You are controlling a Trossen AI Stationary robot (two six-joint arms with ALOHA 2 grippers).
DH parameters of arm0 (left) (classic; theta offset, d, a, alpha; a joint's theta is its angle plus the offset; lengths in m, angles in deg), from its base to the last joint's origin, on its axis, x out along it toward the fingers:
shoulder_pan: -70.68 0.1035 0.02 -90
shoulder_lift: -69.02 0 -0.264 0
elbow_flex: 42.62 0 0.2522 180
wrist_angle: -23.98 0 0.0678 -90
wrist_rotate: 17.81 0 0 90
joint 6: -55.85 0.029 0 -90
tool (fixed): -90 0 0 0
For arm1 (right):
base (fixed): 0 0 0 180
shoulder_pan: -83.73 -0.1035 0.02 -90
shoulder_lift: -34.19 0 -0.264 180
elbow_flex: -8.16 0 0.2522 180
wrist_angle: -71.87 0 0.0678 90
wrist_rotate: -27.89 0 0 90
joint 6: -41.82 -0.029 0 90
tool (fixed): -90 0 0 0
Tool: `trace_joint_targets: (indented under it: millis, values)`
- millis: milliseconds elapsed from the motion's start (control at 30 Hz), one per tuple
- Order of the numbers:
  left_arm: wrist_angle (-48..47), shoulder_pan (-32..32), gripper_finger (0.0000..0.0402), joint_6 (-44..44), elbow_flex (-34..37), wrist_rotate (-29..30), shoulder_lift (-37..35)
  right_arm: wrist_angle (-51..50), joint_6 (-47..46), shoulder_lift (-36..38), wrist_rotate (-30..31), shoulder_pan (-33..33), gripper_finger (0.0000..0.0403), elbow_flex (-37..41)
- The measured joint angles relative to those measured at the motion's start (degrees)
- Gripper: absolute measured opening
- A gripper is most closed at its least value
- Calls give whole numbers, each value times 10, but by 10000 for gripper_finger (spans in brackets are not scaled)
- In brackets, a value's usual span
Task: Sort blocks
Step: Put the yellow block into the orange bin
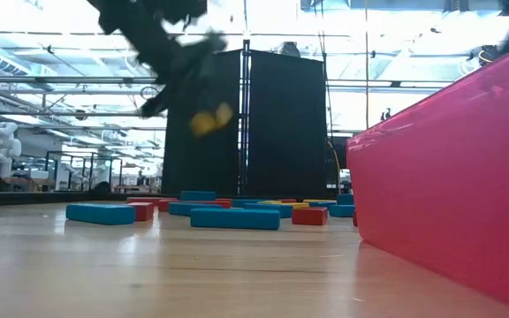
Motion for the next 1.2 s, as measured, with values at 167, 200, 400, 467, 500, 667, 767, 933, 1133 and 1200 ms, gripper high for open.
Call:
trace_joint_targets:
  millis: [167,200,400,467,500,667,767,933,1133,1200]
  values:
    - [120,2,59,118,-49,-4,-9,-18,18,99,149,76,320,0]
    - [135,2,59,141,-58,-5,-9,-3,34,122,181,90,320,0]
    - [235,2,59,231,-68,-9,-9,248,362,244,229,154,320,0]
    - [261,2,59,248,-68,-17,-9,378,522,270,180,179,320,0]
    - [274,2,59,254,-68,-29,-8,442,595,279,151,193,320,0]
    - [343,1,59,272,-68,-97,5,686,885,276,64,258,320,0]
    - [385,-4,59,280,-68,-116,7,720,947,265,46,299,320,0]
    - [413,-14,59,283,-68,-124,8,729,948,232,-31,369,320,0]
    - [411,-17,59,286,-68,-141,8,747,976,158,-129,432,320,-30]
    - [412,-19,59,285,-68,-141,8,750,997,135,-141,444,320,-52]
